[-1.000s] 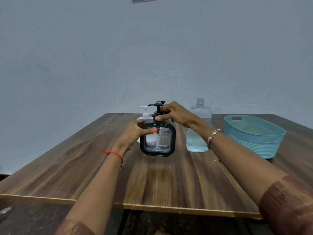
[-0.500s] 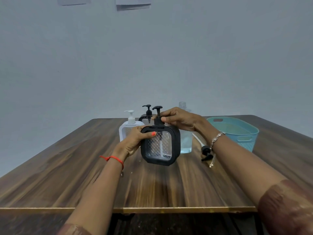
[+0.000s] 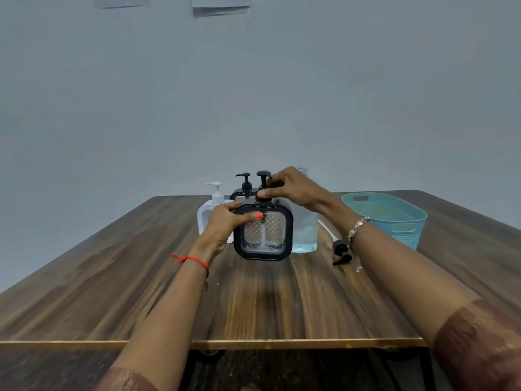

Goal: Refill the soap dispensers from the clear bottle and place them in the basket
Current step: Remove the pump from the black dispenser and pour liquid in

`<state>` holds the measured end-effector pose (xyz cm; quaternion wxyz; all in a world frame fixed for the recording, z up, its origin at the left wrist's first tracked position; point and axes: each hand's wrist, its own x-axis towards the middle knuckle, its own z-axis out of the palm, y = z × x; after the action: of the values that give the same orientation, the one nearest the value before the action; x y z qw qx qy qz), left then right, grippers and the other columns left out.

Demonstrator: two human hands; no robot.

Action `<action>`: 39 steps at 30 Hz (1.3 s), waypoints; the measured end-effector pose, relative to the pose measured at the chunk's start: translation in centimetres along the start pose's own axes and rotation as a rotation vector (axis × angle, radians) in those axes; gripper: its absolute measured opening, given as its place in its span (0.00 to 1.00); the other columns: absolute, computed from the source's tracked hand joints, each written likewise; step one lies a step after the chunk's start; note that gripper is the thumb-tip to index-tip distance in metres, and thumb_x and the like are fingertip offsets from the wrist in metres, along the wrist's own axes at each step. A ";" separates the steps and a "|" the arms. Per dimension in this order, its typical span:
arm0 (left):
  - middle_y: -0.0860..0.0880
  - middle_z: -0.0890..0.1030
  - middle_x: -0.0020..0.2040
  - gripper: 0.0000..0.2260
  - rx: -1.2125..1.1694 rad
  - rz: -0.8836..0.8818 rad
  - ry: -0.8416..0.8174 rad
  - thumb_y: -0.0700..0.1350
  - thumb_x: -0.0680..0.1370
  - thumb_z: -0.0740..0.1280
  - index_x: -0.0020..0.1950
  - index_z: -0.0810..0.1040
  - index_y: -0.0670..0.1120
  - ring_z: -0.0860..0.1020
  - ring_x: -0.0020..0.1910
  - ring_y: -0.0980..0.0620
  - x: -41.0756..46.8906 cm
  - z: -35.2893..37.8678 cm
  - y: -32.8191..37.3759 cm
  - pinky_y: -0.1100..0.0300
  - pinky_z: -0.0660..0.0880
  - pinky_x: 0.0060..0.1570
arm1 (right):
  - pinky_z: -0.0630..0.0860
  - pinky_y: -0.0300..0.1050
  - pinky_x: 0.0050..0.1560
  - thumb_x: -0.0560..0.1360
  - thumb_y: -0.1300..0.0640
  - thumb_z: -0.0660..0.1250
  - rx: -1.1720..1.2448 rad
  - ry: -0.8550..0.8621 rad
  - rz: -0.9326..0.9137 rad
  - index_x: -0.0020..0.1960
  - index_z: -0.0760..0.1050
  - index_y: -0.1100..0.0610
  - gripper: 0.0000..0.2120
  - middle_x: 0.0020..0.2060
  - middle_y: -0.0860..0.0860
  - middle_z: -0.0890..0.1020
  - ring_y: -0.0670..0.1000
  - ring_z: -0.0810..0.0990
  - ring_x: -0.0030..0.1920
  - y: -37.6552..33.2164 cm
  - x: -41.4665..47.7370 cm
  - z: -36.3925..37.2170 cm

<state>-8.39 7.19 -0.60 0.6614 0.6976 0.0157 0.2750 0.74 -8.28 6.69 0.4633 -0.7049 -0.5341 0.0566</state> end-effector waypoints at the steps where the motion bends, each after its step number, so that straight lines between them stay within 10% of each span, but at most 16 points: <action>1: 0.49 0.85 0.41 0.12 -0.014 0.000 -0.026 0.34 0.66 0.74 0.47 0.82 0.45 0.82 0.41 0.52 0.0 -0.1 0.1 0.63 0.79 0.44 | 0.74 0.45 0.56 0.72 0.63 0.70 0.052 -0.038 -0.007 0.49 0.80 0.65 0.08 0.45 0.58 0.83 0.50 0.80 0.47 0.1 0.0 -0.3; 7: 0.51 0.85 0.39 0.17 -0.043 0.025 -0.050 0.37 0.63 0.75 0.51 0.81 0.41 0.83 0.39 0.54 0.0 0.1 1.0 0.65 0.78 0.40 | 0.77 0.40 0.57 0.73 0.74 0.62 0.401 -0.164 0.003 0.61 0.72 0.68 0.16 0.55 0.59 0.79 0.47 0.82 0.51 0.3 0.1 -1.5; 14: 0.51 0.86 0.42 0.16 0.046 0.077 0.025 0.41 0.61 0.79 0.47 0.83 0.48 0.84 0.44 0.53 0.9 0.5 0.8 0.65 0.78 0.42 | 0.70 0.26 0.31 0.65 0.54 0.77 0.014 0.196 0.038 0.37 0.81 0.53 0.05 0.25 0.42 0.80 0.36 0.76 0.28 1.0 0.5 -0.1; 22: 0.45 0.85 0.46 0.18 -0.001 0.030 -0.053 0.37 0.65 0.75 0.54 0.81 0.40 0.83 0.44 0.51 0.9 0.4 1.4 0.63 0.78 0.43 | 0.75 0.36 0.58 0.74 0.70 0.63 0.294 -0.105 0.002 0.62 0.72 0.66 0.17 0.56 0.60 0.78 0.48 0.81 0.53 0.4 0.3 -1.9; 26: 0.45 0.84 0.46 0.18 -0.014 0.033 -0.072 0.36 0.65 0.75 0.55 0.81 0.40 0.83 0.44 0.51 0.9 0.4 1.6 0.63 0.78 0.44 | 0.75 0.42 0.60 0.75 0.69 0.62 0.344 -0.170 0.027 0.63 0.72 0.65 0.17 0.57 0.60 0.78 0.52 0.79 0.57 0.2 -0.1 -2.3; 31: 0.50 0.86 0.44 0.18 0.055 0.048 -0.038 0.39 0.61 0.78 0.49 0.83 0.45 0.83 0.44 0.53 1.0 0.7 1.2 0.65 0.78 0.42 | 0.72 0.40 0.47 0.67 0.55 0.75 -0.061 0.075 0.074 0.47 0.82 0.60 0.12 0.39 0.55 0.83 0.46 0.77 0.39 0.2 0.1 -1.5; 39: 0.53 0.86 0.41 0.18 0.039 -0.010 0.001 0.43 0.56 0.79 0.45 0.82 0.50 0.83 0.42 0.56 0.6 0.2 0.0 0.66 0.78 0.41 | 0.70 0.44 0.49 0.71 0.69 0.68 0.182 0.155 0.017 0.53 0.78 0.59 0.12 0.55 0.59 0.81 0.52 0.78 0.50 -0.5 -0.1 -4.0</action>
<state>-7.75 7.21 -0.35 0.6490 0.7102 0.0249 0.2717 2.62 -10.74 9.26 0.5648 -0.6666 -0.4833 0.0543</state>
